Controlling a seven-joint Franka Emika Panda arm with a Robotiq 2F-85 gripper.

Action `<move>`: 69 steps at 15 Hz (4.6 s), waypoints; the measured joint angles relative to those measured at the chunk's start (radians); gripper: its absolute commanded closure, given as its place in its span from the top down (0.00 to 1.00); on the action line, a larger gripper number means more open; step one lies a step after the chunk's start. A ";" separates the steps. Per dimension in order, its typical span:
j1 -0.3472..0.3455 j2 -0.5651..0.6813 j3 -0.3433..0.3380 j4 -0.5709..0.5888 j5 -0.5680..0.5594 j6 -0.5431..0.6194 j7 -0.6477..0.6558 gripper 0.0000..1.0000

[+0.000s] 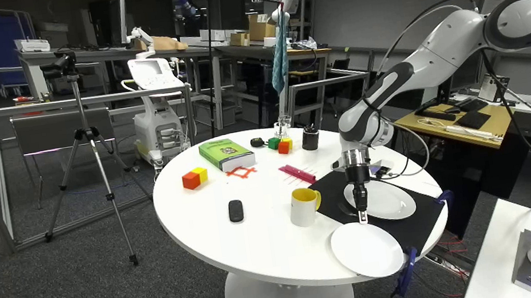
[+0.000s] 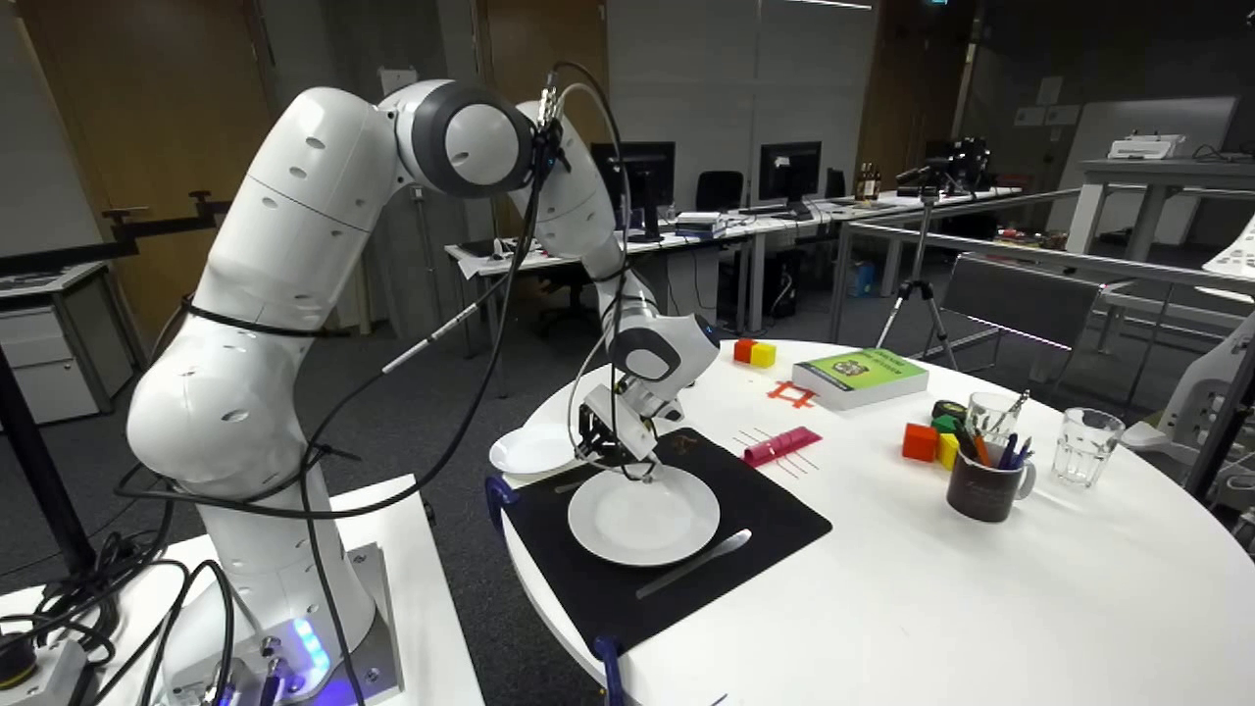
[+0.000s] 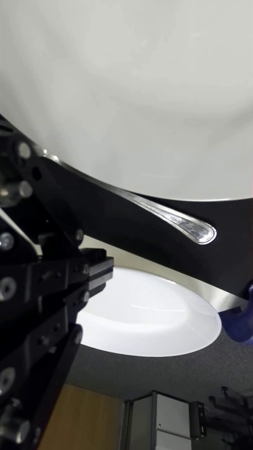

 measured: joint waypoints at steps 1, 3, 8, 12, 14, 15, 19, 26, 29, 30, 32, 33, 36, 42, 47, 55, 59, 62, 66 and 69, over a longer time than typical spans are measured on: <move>0.000 0.005 0.002 0.005 -0.002 0.000 0.000 0.00; 0.001 0.016 0.007 0.017 -0.008 0.000 0.000 0.00; 0.002 0.032 0.016 0.034 -0.016 0.000 0.000 0.00; 0.002 0.040 0.024 0.046 -0.018 0.000 0.000 0.00; 0.003 0.043 0.028 0.051 -0.019 0.000 0.000 0.28; 0.003 0.044 0.030 0.052 -0.019 0.000 0.001 0.31; 0.006 0.045 0.034 0.059 -0.020 0.000 0.016 0.54; 0.016 0.043 0.042 0.078 -0.050 0.000 0.072 0.60; 0.016 0.043 0.047 0.080 -0.054 0.000 0.084 0.88; 0.016 0.043 0.048 0.080 -0.054 0.000 0.085 0.93; 0.016 0.043 0.051 0.080 -0.054 0.000 0.085 1.00; 0.016 0.043 0.052 0.081 -0.054 0.000 0.086 1.00; 0.016 0.043 0.053 0.081 -0.054 0.000 0.086 1.00; 0.016 0.043 0.053 0.081 -0.054 0.000 0.086 0.98; 0.016 0.043 0.056 0.081 -0.054 0.000 0.086 0.94; 0.016 0.047 0.066 0.081 -0.054 -0.001 0.086 1.00; 0.016 0.048 0.073 0.081 -0.054 -0.001 0.086 1.00; 0.016 0.050 0.076 0.081 -0.054 -0.002 0.086 1.00; 0.016 0.052 0.078 0.081 -0.054 -0.003 0.086 1.00; 0.016 0.059 0.079 0.083 -0.054 -0.006 0.086 1.00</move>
